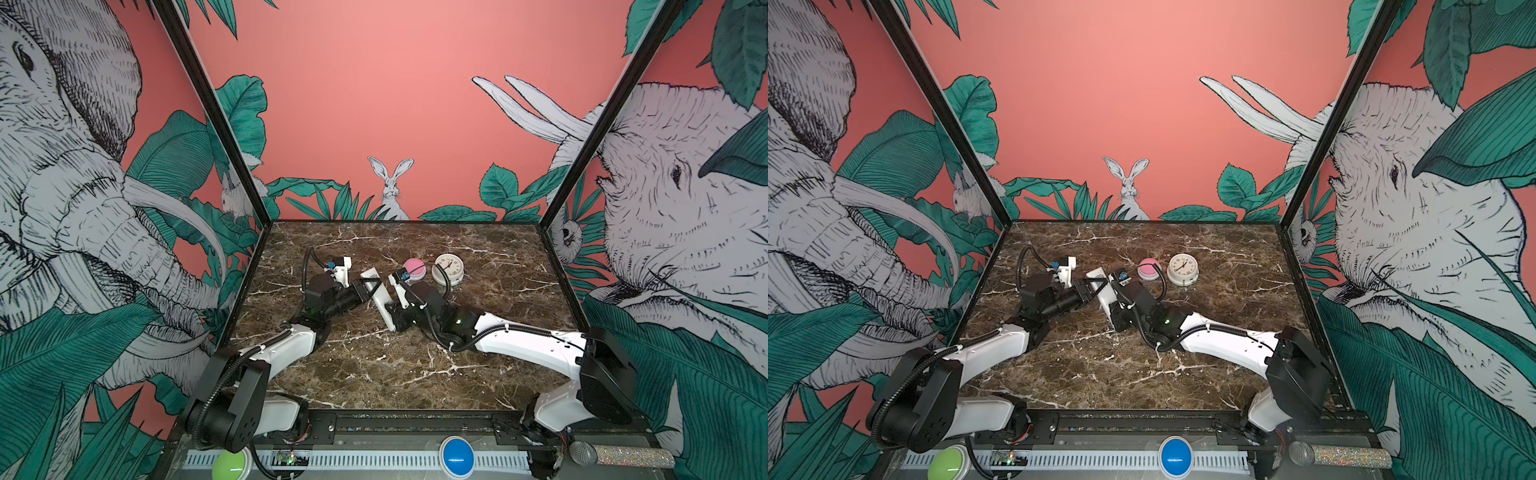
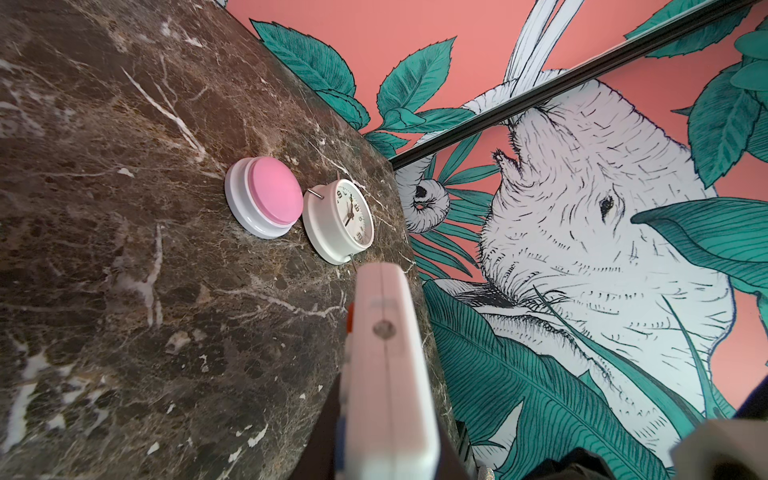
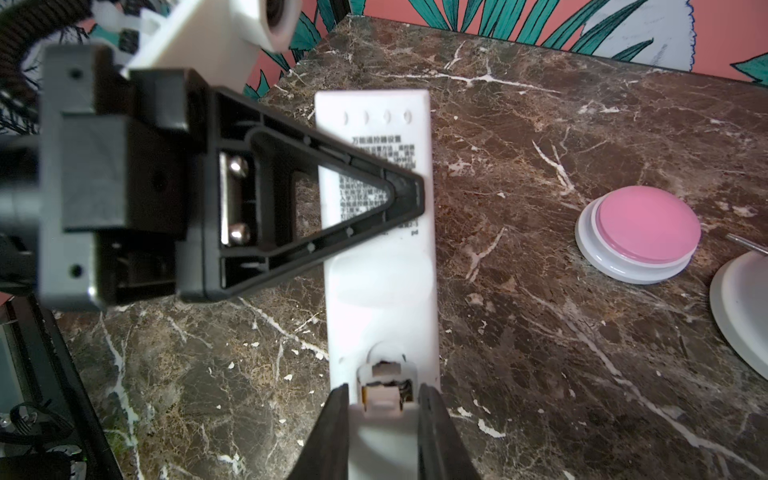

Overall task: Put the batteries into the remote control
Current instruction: 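Position the white battery cover over the remote's battery compartment with the right gripper, then lower the cover onto the compartment and open the right gripper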

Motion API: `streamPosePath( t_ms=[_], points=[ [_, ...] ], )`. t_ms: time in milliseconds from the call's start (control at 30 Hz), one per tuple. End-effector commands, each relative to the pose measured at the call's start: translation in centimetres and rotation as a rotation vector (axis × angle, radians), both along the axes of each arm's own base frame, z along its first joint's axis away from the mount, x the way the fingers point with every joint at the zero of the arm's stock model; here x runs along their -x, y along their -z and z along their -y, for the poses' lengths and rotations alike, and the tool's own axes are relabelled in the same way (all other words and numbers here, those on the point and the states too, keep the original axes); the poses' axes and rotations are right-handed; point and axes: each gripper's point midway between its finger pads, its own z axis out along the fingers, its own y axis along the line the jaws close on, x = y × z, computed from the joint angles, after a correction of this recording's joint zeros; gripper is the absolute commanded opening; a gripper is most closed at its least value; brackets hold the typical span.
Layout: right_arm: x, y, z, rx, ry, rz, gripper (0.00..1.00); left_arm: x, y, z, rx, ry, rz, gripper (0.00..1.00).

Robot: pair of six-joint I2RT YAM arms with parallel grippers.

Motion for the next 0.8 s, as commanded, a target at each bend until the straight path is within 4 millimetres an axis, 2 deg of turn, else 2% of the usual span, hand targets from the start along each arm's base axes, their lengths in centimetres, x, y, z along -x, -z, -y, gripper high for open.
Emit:
streamPosePath(
  t_ms=[0,433,767],
  points=[
    [-0.1,-0.1,-0.1,-0.006,0.011,0.017,0.05,0.1,-2.1,-0.2,0.031,-0.005,0.068,0.0],
    [-0.2,0.3,-0.2,-0.001,0.008,0.025,0.05,0.2,-2.4,-0.1,0.036,0.0,0.074,0.0],
    [0.1,1.6,-0.3,0.009,-0.004,-0.001,0.05,0.3,-2.5,-0.2,0.037,-0.001,0.077,0.0]
  ],
)
